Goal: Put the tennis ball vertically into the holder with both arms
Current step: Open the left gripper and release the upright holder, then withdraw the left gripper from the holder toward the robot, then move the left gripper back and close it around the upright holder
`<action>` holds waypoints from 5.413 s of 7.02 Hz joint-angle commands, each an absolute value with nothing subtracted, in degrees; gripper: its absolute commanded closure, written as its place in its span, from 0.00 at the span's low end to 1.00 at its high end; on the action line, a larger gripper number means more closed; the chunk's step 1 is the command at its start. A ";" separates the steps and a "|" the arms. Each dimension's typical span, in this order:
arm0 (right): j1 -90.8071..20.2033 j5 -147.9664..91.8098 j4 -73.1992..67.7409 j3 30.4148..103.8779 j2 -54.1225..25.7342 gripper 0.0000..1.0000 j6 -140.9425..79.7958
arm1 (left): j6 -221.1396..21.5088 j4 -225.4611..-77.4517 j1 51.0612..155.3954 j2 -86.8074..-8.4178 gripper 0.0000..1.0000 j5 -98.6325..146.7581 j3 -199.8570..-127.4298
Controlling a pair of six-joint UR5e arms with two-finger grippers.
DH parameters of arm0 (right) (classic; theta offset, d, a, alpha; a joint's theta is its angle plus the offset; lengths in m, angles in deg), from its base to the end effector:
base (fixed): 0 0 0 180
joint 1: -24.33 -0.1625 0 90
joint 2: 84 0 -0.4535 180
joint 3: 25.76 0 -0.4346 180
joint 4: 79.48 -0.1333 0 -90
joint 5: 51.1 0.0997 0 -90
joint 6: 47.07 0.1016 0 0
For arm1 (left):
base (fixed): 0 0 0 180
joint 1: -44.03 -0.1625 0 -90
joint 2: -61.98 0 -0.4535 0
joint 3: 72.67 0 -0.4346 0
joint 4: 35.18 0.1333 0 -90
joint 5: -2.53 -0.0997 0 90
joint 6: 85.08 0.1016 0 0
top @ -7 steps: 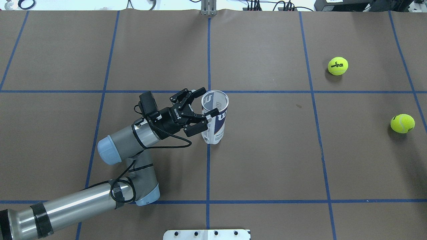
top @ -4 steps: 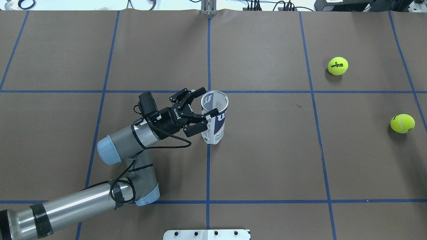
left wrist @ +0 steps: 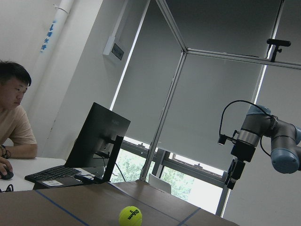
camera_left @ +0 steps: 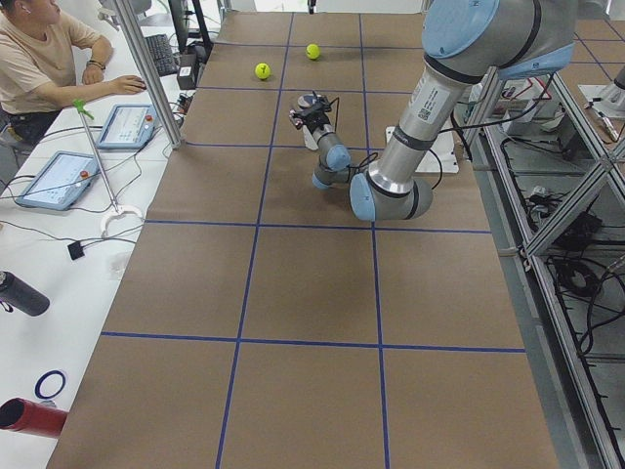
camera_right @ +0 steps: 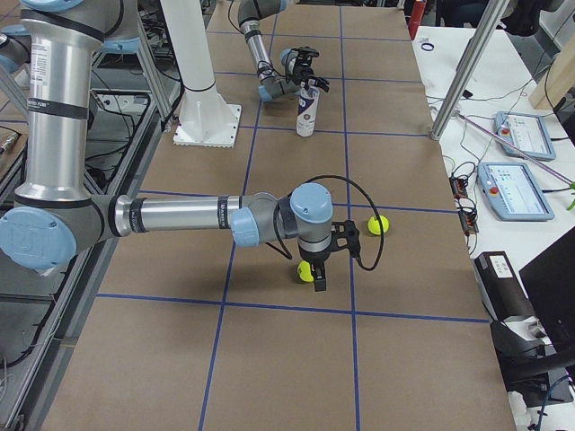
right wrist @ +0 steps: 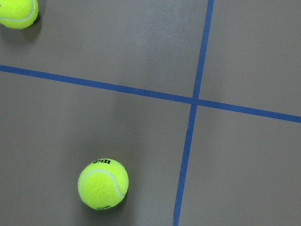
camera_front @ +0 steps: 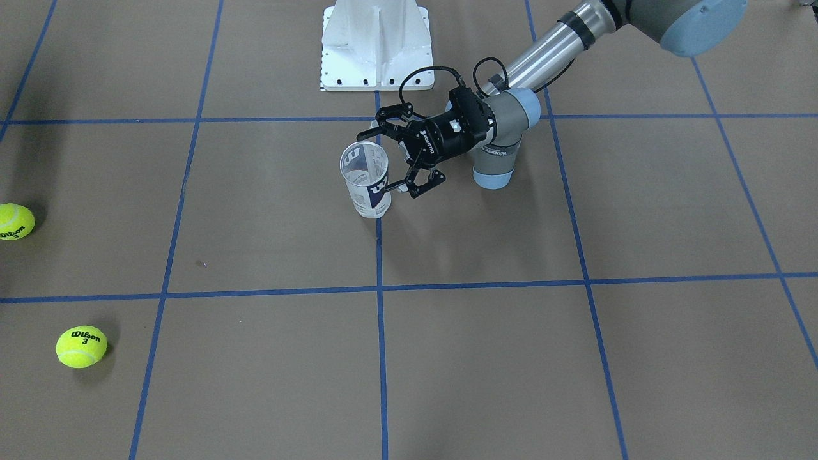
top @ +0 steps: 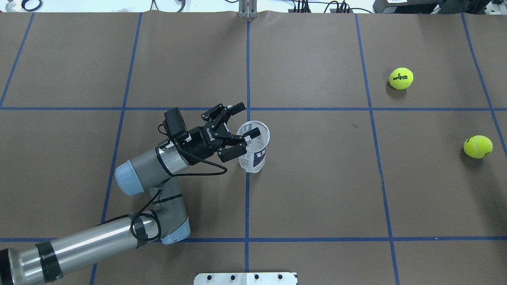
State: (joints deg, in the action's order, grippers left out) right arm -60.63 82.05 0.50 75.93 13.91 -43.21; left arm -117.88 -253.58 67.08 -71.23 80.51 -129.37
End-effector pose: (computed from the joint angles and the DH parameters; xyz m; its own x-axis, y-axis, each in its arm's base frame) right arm 0.0209 -0.4895 0.6312 0.7165 -0.1610 0.6787 0.0372 0.9804 0.1933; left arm 0.6115 -0.4280 0.2777 0.0568 0.8693 -0.4910 0.8541 0.2124 0.4748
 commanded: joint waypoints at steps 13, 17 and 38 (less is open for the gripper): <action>-60.66 82.05 0.50 75.93 13.91 0.00 -43.38 | -107.51 -239.73 78.40 -62.83 0.00 109.90 -140.78; -60.57 82.05 0.50 75.84 14.00 0.00 -43.38 | -105.04 -236.11 75.59 -60.89 0.00 114.15 -143.08; -60.57 81.97 0.50 75.75 13.47 0.00 -43.21 | -99.22 -228.54 71.19 -66.87 0.20 108.52 -141.93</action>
